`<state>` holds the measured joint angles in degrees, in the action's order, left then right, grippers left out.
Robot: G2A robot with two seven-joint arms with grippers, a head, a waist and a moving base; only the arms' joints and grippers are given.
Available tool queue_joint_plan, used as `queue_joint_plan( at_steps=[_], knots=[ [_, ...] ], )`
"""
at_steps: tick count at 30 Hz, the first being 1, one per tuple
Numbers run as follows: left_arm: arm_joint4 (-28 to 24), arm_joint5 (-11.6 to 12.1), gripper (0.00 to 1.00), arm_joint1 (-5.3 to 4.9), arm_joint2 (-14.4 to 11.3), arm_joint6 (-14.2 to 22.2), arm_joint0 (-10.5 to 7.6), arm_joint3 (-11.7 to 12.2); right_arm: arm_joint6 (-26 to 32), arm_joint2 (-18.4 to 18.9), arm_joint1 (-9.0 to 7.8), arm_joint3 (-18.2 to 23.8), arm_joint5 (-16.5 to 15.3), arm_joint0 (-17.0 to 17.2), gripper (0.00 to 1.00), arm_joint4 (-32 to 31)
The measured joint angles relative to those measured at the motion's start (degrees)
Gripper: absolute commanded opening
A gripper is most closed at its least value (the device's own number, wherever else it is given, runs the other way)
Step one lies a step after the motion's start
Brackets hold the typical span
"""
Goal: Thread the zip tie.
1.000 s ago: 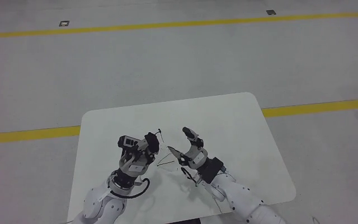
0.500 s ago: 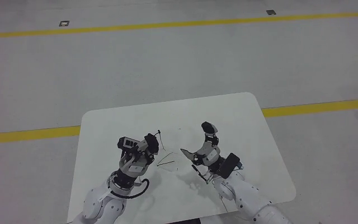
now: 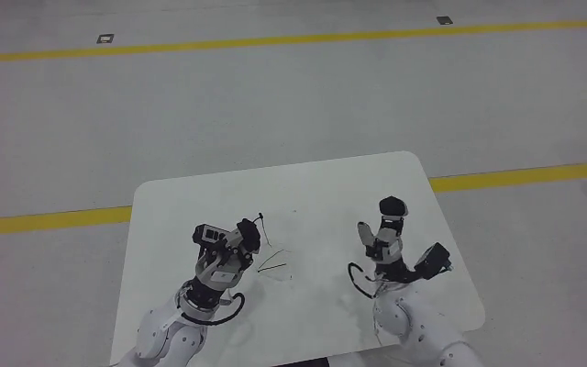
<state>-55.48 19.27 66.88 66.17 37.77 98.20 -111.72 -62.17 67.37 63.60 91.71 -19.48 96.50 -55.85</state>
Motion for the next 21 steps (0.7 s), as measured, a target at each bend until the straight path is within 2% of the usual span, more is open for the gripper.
queue_joint_plan(
  at_steps=[3, 21],
  knots=[
    [0.00, 0.00, 0.00, 0.00, 0.00, 0.00, 0.00, 0.00, -0.64, 0.11, -0.52, 1.25, 0.00, 0.92, 1.00, 3.53],
    [0.00, 0.00, 0.00, 0.00, 0.00, 0.00, 0.00, 0.00, -0.67, 0.09, -0.52, 1.25, -0.01, 0.92, 1.00, 3.58]
  ],
)
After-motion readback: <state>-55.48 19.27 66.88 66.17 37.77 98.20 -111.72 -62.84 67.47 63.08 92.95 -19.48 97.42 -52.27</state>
